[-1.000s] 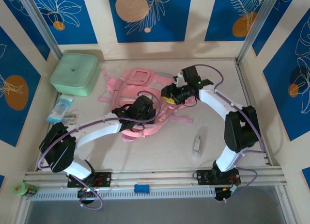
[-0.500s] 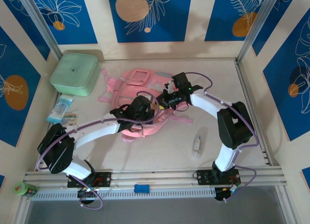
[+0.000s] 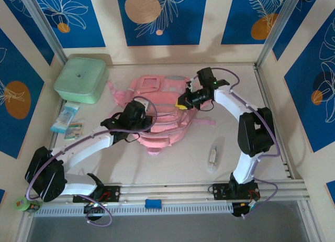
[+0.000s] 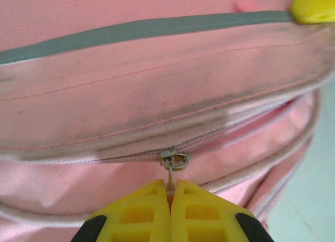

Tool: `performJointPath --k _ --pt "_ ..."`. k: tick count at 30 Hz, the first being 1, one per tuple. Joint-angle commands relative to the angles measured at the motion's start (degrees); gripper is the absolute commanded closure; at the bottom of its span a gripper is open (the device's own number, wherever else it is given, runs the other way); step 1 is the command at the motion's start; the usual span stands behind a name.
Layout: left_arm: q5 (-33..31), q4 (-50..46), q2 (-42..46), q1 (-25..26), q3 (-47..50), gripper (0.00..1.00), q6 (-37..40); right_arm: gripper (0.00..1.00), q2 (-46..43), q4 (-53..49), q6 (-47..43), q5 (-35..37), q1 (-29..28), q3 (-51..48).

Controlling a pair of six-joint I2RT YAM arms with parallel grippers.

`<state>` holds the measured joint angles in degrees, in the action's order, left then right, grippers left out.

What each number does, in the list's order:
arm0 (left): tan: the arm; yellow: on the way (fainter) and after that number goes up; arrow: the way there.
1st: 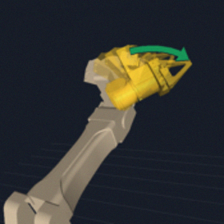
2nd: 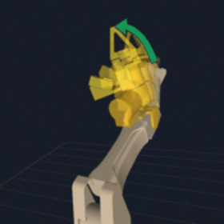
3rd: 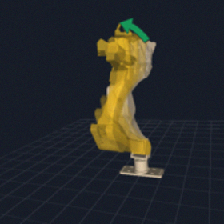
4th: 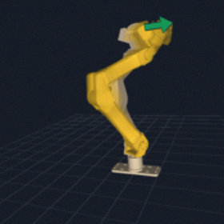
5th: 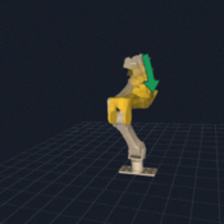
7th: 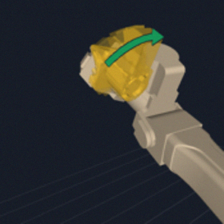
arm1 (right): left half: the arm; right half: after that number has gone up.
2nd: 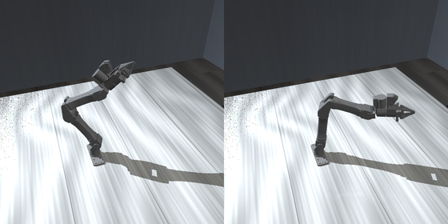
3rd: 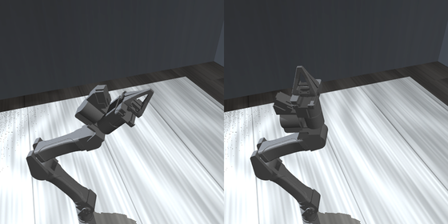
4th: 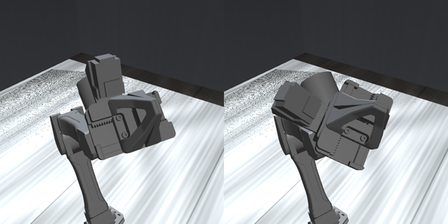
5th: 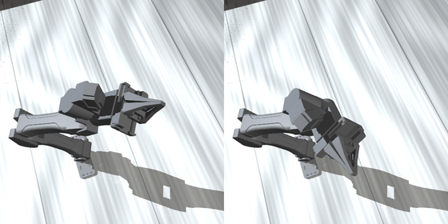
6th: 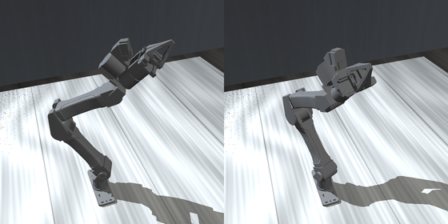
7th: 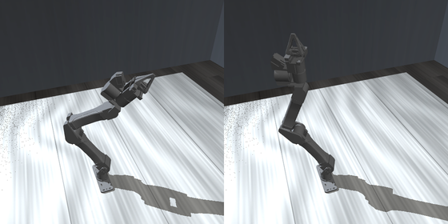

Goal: Pack books, pencil case, and school supplies into a backpack

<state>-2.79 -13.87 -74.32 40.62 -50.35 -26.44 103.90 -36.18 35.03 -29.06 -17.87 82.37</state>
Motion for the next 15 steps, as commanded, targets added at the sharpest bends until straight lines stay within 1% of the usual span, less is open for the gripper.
performJointPath --k 1,4,6,7,9,11,13,14,15 --pt "11.21 3.97 1.48 1.64 1.81 1.00 0.30 0.94 1.07 0.74 -3.40 1.75 1.29 4.89" --pt "10.21 4.26 -1.13 3.52 -0.60 1.00 -0.67 0.66 -0.40 1.00 -1.47 0.11 0.98 3.17" --pt "8.41 3.51 -2.53 3.64 -1.40 1.00 -0.97 0.52 -3.34 3.95 2.24 -0.54 0.27 -1.12" --pt "7.05 3.23 -2.88 3.61 -1.67 1.00 -1.07 0.46 -4.67 5.86 4.26 -0.41 -0.64 -4.09" --pt "6.66 4.39 -2.99 3.59 -1.02 1.00 -1.16 0.41 -7.00 8.01 8.22 1.20 -2.22 -8.57" --pt "6.74 5.30 -3.19 3.59 -0.63 1.00 -1.51 0.39 -9.21 14.40 14.19 1.81 -3.73 -14.30" --pt "7.55 5.28 -4.00 3.63 -0.97 1.00 -1.50 0.39 -9.96 21.10 19.19 2.17 -5.53 -18.01" --pt "7.79 5.34 -4.32 3.59 -0.98 1.00 -1.51 0.40 -9.68 22.30 19.98 2.39 -6.16 -18.22" --pt "7.88 5.24 -4.44 3.59 -1.07 1.00 -1.55 0.44 -9.02 22.08 20.03 3.00 -6.82 -17.49"
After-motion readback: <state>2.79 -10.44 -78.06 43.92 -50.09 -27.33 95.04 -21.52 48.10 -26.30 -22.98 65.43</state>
